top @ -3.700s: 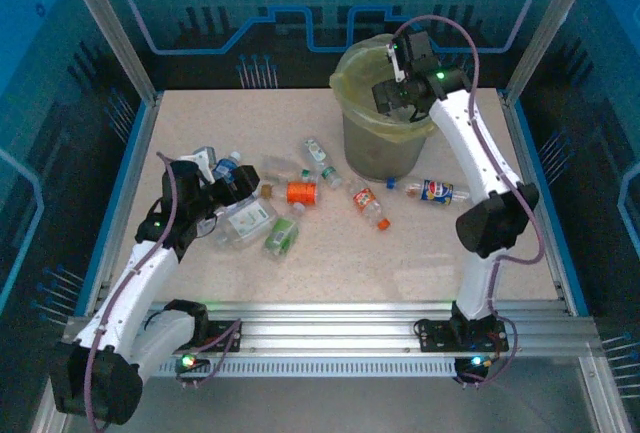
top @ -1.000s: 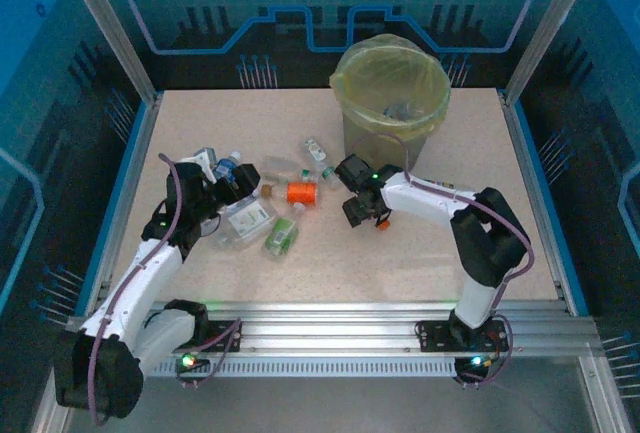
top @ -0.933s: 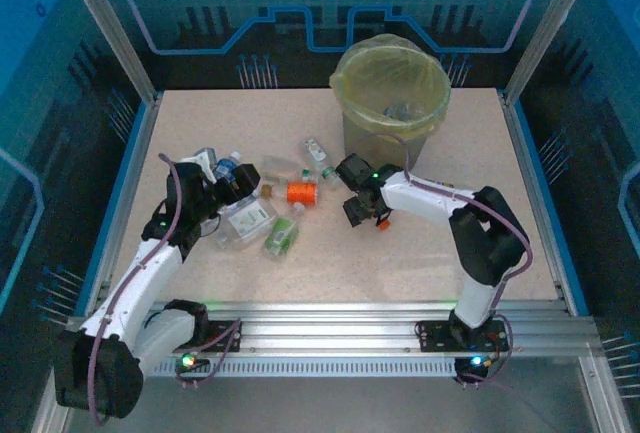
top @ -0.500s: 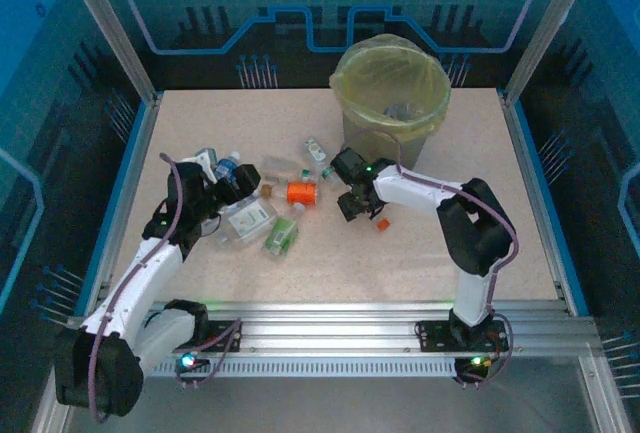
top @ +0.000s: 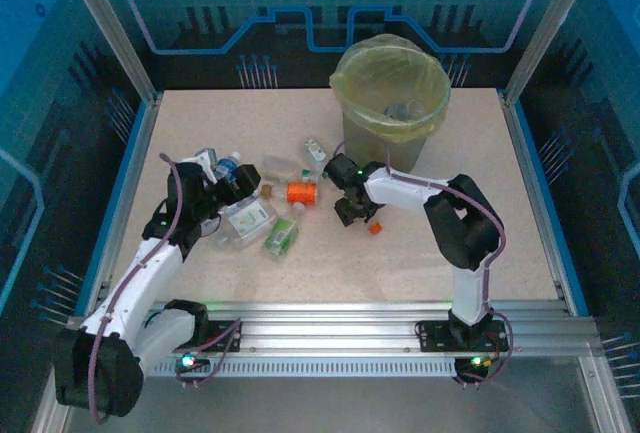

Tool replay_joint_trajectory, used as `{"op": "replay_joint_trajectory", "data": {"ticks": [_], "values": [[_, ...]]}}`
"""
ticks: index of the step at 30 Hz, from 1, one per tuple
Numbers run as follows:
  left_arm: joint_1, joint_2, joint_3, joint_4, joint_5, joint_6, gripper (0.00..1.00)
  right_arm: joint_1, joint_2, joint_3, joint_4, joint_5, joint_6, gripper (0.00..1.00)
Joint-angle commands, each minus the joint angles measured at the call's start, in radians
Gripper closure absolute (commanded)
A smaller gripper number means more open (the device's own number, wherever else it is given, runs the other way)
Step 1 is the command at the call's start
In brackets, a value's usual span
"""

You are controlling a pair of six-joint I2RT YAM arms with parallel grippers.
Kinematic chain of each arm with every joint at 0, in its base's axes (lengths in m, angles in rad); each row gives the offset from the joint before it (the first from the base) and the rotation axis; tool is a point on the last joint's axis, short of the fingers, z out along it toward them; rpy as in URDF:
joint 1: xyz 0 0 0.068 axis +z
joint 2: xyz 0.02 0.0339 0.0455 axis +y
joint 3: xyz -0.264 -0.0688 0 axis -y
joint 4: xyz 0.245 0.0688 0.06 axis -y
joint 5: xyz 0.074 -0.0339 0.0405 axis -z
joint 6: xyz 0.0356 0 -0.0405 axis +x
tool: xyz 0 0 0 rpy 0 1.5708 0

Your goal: Put the plastic bottles in the bin

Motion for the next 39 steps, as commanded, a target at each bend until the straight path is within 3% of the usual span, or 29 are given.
{"op": "replay_joint_trajectory", "data": {"ticks": [1, 9, 21, 31, 39], "values": [[0.008, -0.023, 0.0, -0.014, 0.021, -0.011, 0.01, 0.02, 0.026, 0.028, -0.015, -0.016, -0.007, 0.29], [0.008, -0.027, -0.01, -0.013, 0.019, -0.007, 0.01, 0.038, 0.045, 0.042, -0.027, -0.018, 0.003, 0.44], [0.008, -0.032, -0.009, -0.014, 0.02, -0.011, 0.01, 0.067, -0.07, 0.01, -0.057, 0.001, 0.039, 0.65], [0.008, -0.018, -0.003, -0.003, 0.022, -0.011, 0.01, 0.133, -0.283, 0.071, -0.176, 0.051, 0.054, 0.73], [0.008, -0.005, -0.001, 0.002, 0.027, -0.014, 0.01, 0.13, -0.434, 0.239, -0.215, 0.033, -0.027, 0.75]]}}
